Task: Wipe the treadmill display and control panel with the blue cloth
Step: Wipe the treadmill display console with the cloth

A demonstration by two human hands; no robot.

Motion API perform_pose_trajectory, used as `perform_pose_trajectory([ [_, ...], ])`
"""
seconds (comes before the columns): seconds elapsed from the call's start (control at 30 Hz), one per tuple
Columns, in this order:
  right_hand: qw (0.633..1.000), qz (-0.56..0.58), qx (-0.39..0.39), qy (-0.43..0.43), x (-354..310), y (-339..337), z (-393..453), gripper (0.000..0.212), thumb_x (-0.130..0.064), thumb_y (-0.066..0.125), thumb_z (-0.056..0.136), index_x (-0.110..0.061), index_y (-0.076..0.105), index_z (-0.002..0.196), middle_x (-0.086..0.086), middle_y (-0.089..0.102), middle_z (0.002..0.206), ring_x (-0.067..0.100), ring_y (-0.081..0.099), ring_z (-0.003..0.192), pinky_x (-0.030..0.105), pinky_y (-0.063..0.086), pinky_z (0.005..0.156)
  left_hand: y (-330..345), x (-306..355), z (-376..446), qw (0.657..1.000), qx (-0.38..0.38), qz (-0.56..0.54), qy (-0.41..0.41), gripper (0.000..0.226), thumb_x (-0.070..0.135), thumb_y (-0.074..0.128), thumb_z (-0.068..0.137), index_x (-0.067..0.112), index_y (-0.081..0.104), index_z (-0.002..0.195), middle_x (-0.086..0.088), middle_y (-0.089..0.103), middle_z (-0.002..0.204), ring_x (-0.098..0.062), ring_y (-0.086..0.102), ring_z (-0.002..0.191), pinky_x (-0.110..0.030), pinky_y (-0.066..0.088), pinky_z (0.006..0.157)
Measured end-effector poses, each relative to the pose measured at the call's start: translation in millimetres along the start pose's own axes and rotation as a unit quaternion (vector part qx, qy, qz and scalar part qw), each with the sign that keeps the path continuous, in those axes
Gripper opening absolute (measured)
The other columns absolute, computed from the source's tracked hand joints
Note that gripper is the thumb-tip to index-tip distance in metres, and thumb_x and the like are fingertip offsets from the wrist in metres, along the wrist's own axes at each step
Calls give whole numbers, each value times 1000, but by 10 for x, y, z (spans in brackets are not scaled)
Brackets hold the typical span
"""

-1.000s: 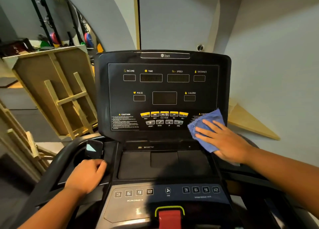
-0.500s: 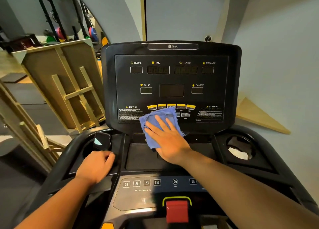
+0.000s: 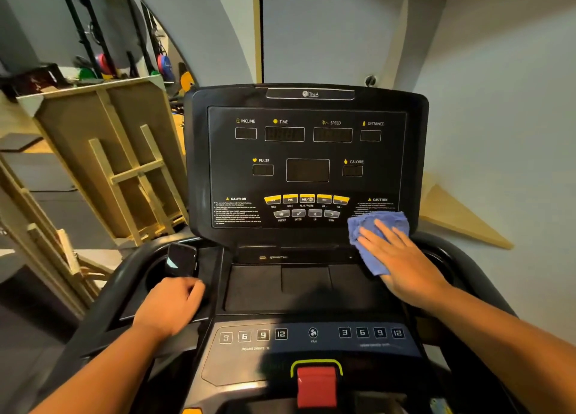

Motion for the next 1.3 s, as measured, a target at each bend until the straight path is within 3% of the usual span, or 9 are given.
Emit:
perform_pose_trajectory([
  [0.13,998,-7,2,-61,-433,26,323,69,-31,37,92,-33,19,158,-13,8,166,17,-11,154,45,1,123,6,-9,-3,1000,-4,-6,-4,43,36,44,101,19,64,66,-1,67,61,-15,64,61,-38,56,67],
  [0.23,990,-37,24,-132,-1097,-63,682,65,-32,36,90,-28,34,154,-7,24,165,28,10,155,45,-1,121,4,-4,0,1000,-5,-6,-1,43,35,44,102,21,64,66,0,68,62,-14,65,61,-38,57,69],
  [0.37,981,-36,50,-187,-1814,-100,1091,64,-31,45,92,-25,33,155,-6,19,167,29,4,155,44,-12,121,4,3,-5,1000,-4,-13,1,43,34,45,102,20,63,65,-1,67,61,-15,65,61,-38,56,67],
  [0.5,969,-66,34,-237,-2388,-83,1430,67,-33,52,94,-23,30,157,-3,18,167,33,2,155,51,-5,123,-19,22,-10,1000,8,-22,4,44,32,47,101,17,58,61,-4,64,60,-19,61,60,-39,54,65],
  [0.6,958,-88,40,-270,-2696,-123,1645,66,-33,49,97,-23,25,159,-1,14,168,30,-1,155,49,-10,122,-25,40,-16,1000,17,-17,6,44,30,47,101,17,55,59,-6,61,59,-20,59,60,-38,48,62],
  [0.8,978,-65,147,-135,-2183,-664,1926,71,-29,53,89,-19,33,156,3,24,166,34,11,154,52,10,124,-30,29,-22,999,14,-30,15,46,32,46,102,18,52,59,-3,59,58,-16,59,59,-34,46,60],
  [0.9,980,-65,163,-94,-2052,-469,1606,75,-33,54,89,-18,28,158,4,19,167,35,5,154,53,7,124,-29,52,-15,999,17,-29,23,47,33,45,102,20,49,57,-2,56,56,-16,57,58,-35,43,60],
  [1.1,962,-93,132,-219,-2608,-429,1926,75,-35,57,90,-20,29,158,3,19,167,35,12,154,55,11,124,-2,9,-7,999,13,-34,23,46,37,44,99,18,46,57,-3,55,57,-19,57,59,-35,43,60],
  [1.3,971,-47,233,-6,-1714,-1357,2443,78,-39,54,94,-22,17,160,4,11,169,32,0,155,51,3,124,11,-3,6,999,8,-36,26,47,39,42,100,20,48,57,-1,59,59,-15,59,59,-32,42,60],
])
Point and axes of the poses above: each hand's wrist, its own z-axis towards the middle knuckle, its own y-axis out of the palm, x = y × z, the point moved 10 cm from there along z, towards the middle knuckle
